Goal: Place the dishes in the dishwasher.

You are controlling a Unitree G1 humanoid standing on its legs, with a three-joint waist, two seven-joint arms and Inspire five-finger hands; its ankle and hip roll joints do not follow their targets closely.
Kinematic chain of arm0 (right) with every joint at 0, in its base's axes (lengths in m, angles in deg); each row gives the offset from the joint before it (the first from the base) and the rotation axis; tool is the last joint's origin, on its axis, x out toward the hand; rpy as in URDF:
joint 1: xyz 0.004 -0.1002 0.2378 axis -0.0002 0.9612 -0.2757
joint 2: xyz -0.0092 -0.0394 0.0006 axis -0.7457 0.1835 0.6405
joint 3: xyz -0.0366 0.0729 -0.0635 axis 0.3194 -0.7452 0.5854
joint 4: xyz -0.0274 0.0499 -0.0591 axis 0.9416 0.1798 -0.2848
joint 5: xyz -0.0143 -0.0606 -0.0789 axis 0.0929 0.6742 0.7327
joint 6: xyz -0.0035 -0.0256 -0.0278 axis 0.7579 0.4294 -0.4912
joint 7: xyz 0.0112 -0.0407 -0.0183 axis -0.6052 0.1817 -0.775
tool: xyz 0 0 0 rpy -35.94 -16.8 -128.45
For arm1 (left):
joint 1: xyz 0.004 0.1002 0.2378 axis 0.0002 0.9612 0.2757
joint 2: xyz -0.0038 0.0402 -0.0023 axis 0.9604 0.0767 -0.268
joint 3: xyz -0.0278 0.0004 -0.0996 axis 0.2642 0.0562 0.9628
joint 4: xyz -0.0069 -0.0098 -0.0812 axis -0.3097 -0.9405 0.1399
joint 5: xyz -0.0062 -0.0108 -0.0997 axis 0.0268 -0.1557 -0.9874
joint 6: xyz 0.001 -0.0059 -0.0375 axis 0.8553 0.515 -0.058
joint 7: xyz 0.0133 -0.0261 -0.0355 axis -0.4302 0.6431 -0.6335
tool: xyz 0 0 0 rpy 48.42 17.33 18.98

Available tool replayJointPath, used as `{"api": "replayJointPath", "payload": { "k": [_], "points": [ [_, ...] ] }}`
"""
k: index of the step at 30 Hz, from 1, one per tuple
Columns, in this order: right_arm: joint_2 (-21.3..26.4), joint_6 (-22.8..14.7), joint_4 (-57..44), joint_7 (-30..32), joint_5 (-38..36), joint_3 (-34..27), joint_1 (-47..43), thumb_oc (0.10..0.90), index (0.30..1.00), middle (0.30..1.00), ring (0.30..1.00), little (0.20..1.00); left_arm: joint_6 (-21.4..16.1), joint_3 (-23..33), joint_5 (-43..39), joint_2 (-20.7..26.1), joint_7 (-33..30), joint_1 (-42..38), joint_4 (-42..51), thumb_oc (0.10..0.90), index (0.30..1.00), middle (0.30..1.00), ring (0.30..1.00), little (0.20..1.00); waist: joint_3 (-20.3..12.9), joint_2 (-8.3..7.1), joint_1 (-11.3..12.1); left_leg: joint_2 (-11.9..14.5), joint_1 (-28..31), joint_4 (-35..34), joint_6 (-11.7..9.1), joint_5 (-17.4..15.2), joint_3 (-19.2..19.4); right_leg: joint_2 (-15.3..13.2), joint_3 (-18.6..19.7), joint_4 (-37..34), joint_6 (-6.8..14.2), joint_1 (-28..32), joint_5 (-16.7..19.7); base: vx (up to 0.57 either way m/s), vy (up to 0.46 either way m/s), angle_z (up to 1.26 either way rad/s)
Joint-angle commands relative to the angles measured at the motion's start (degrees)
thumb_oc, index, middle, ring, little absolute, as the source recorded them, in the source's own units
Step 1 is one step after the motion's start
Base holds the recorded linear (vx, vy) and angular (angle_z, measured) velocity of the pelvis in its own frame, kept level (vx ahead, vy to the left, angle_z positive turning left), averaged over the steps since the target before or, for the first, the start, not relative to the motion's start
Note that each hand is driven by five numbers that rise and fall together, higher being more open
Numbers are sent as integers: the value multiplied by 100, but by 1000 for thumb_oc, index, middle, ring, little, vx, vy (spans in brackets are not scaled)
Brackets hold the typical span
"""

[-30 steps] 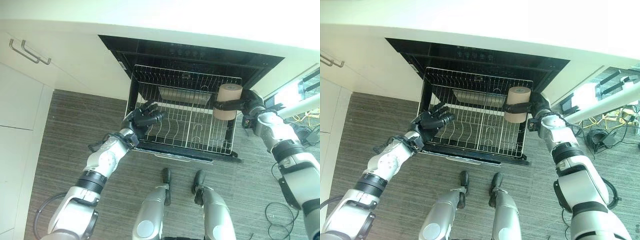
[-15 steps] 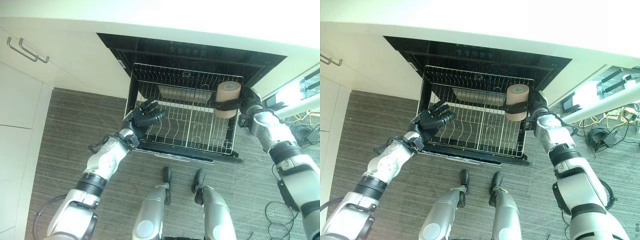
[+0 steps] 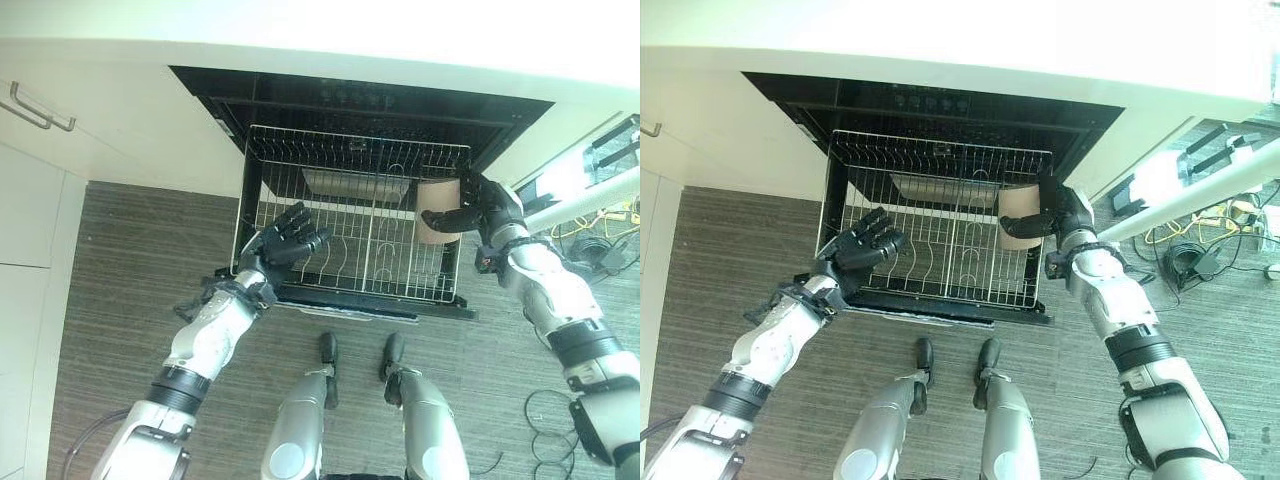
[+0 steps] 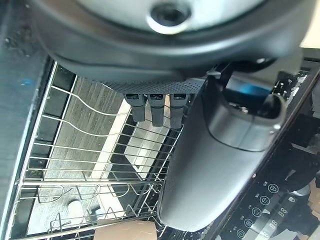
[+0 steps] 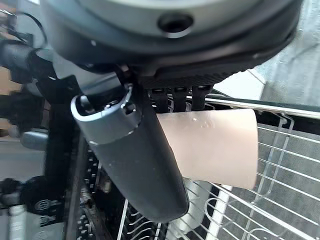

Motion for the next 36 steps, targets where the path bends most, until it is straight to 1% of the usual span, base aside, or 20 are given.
{"api": "replayJointPath", "payload": {
  "k": [1, 3, 5, 10, 12, 15, 16, 20, 24, 25, 27, 30, 33, 36],
  "points": [
    [390, -418, -728, 324, 435, -465, -280, 800, 900, 900, 900, 900, -458, 288, -27, 69, 65, -75, 778, 800, 900, 900, 900, 900, -234, 26, -73, 427, 24, 256, -415, -560, -76, -180, 475, -83, 749, 54, -268, -9, 16, -15],
    [400, -437, -985, 427, 546, -604, -148, 800, 900, 900, 900, 900, -489, 336, -28, 73, 17, 1, 881, 800, 900, 900, 900, 900, -239, 14, -102, 441, 42, 256, -411, -566, -52, -164, 494, -83, 747, 67, -278, -8, 11, -8],
    [399, -652, -1324, 680, 778, -808, 29, 800, 900, 900, 900, 900, -606, 407, 33, 64, 22, 125, 1022, 800, 900, 900, 900, 900, -246, 5, -141, 456, 91, 256, -408, -577, -29, -138, 516, -83, 742, 108, -292, 7, 11, -5],
    [346, -983, -1960, 889, 1079, -1125, 313, 800, 900, 900, 900, 900, -859, 540, 138, 57, 27, 387, 1443, 800, 900, 900, 900, 900, -332, 6, -176, 477, 128, 256, -393, -606, 5, -111, 548, -83, 725, 139, -326, 14, 14, -9],
    [312, -1119, -2183, 896, 1051, -1236, 452, 800, 900, 900, 900, 900, -985, 582, 284, 40, 47, 503, 1611, 800, 900, 900, 900, 900, -378, 2, -181, 479, 152, 256, -390, -620, 17, -103, 555, -83, 718, 166, -338, 18, 8, -8],
    [238, -1270, -2439, 904, 1018, -1384, 690, 800, 900, 900, 900, 900, -1061, 673, 412, 39, 71, 649, 1843, 800, 900, 900, 900, 900, -443, 2, -177, 478, 193, 256, -384, -643, 28, -104, 548, -83, 710, 217, -363, 6, 3, -1],
    [199, -1317, -2508, 871, 983, -1425, 789, 800, 900, 900, 900, 900, -1102, 692, 452, 44, 77, 699, 1893, 800, 900, 900, 900, 900, -469, 1, -175, 479, 208, 256, -384, -650, 29, -106, 541, -83, 709, 237, -367, 39, 14, 0],
    [-173, -1732, -2904, 648, 691, -1717, 1636, 800, 900, 900, 900, 900, -1257, 890, 709, -82, 154, 1128, 2246, 800, 900, 900, 900, 900, -660, -28, -165, 482, 352, 256, -380, -699, 64, -151, 464, -83, 704, 409, -413, 56, 18, 1],
    [-454, -1991, -3098, 325, 457, -1988, 2377, 800, 900, 900, 900, 900, -1375, 1101, 1030, -228, 266, 1592, 2515, 800, 900, 900, 900, 900, -884, -63, -111, 470, 535, 256, -364, -743, 109, -228, 364, -83, 743, 606, -427, 75, 37, 1],
    [-489, -2009, -3106, 296, 438, -2017, 2447, 800, 900, 900, 900, 900, -1397, 1120, 1066, -239, 278, 1644, 2536, 800, 900, 900, 900, 900, -910, -72, -104, 466, 564, 256, -359, -751, 114, -239, 356, -83, 754, 635, -429, 96, 105, 2],
    [-704, -2066, -3178, 58, 405, -2225, 2901, 800, 900, 900, 900, 900, -1467, 1395, 1353, -304, 431, 1985, 2691, 800, 900, 900, 900, 900, -1086, -105, -68, 429, 714, 256, -324, -808, 151, -327, 287, -83, 830, 795, -418, 88, 129, -1],
    [-740, -2105, -3238, -5, 379, -2373, 3129, 800, 900, 900, 900, 900, -1487, 1567, 1560, -286, 486, 2174, 2794, 800, 900, 900, 900, 900, -1196, -121, -43, 388, 817, 256, -280, -853, 173, -398, 259, -83, 896, 905, -405, 70, 129, -1],
    [-879, -2216, -3260, -49, 330, -2549, 3355, 800, 900, 900, 900, 900, -1623, 1816, 1754, -265, 543, 2346, 2842, 800, 900, 900, 900, 900, -1350, -130, 10, 316, 976, 256, -196, -928, 162, -506, 224, -83, 1017, 1082, -365, 93, 184, -3],
    [-1058, -2291, -3357, -67, 332, -2619, 3555, 800, 900, 900, 900, 900, -1713, 1964, 1834, -257, 516, 2424, 2896, 800, 900, 900, 900, 900, -1487, -134, 21, 244, 1071, 256, -105, -1006, 76, -514, 290, -83, 1061, 1241, -325, 94, 172, -3]
  ]
}}
